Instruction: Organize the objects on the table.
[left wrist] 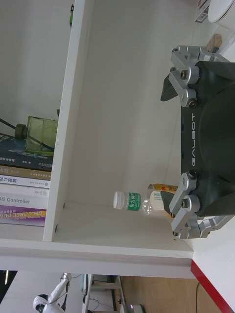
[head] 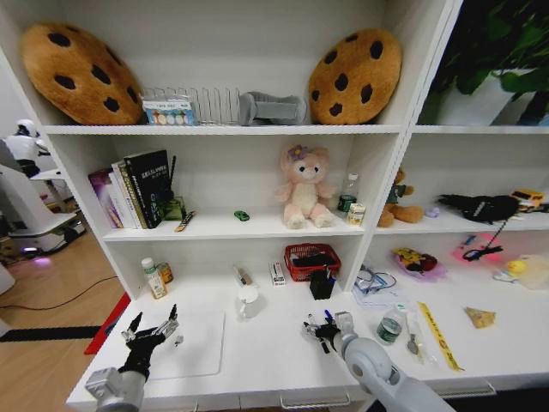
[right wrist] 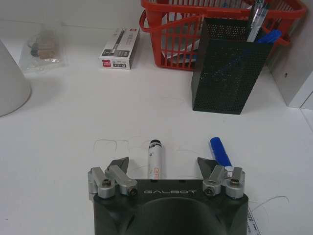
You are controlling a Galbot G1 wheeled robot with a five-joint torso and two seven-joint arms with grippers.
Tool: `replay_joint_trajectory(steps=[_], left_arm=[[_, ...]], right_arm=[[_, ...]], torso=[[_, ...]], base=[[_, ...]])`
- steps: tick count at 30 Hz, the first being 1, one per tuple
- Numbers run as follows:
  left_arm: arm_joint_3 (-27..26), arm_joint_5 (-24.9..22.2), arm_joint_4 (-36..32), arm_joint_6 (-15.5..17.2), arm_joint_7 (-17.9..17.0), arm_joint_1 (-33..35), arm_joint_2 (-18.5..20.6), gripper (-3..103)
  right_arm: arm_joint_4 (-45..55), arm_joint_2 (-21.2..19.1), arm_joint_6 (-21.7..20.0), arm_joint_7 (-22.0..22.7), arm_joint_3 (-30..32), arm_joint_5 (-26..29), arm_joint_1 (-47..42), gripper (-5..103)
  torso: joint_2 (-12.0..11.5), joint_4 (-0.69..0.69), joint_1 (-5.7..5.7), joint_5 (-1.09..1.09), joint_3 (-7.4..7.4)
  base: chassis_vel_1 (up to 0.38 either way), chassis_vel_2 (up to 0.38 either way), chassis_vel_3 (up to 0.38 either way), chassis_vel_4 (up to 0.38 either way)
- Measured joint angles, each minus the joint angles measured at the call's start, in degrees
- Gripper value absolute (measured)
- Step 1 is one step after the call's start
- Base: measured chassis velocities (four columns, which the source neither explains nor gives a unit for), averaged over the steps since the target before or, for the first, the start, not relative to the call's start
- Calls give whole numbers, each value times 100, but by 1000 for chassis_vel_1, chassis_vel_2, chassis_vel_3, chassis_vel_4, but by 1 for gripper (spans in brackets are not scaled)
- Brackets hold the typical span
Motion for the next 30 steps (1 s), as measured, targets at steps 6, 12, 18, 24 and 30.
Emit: replay_joint_trajectory(steps=[6, 12, 18, 24, 30], left_arm=[[-32, -24, 29, 0, -2, -21, 0, 100], [-41, -34, 40, -4, -3, -27, 8, 100], [-37, -46, 40, -4, -18, -55, 42, 100], [-39, -49, 39, -4, -22, -37, 51, 100], [-23, -32, 12, -6, -29, -30, 39, 100]], right_arm=[[-17, -14, -36, 24, -97, 4, 65, 59], [-25, 7, -38, 43, -83, 3, 8, 36], [-26, 21, -40, 45, -36, 15, -25, 15], [-37, 33, -14, 5, 36, 20, -85, 11], [438, -66, 327, -311, 283, -385, -153, 11]], torso=[[1, 0, 0, 0, 0], [1, 1, -1, -1, -1], [1, 0, -1, -1, -1], [1, 0, -1, 0, -1], [-1, 0, 0, 1, 1]], base=[[0, 0, 0, 0], [0, 0, 0, 0], [0, 0, 0, 0], [0, 0, 0, 0], [0, 0, 0, 0]])
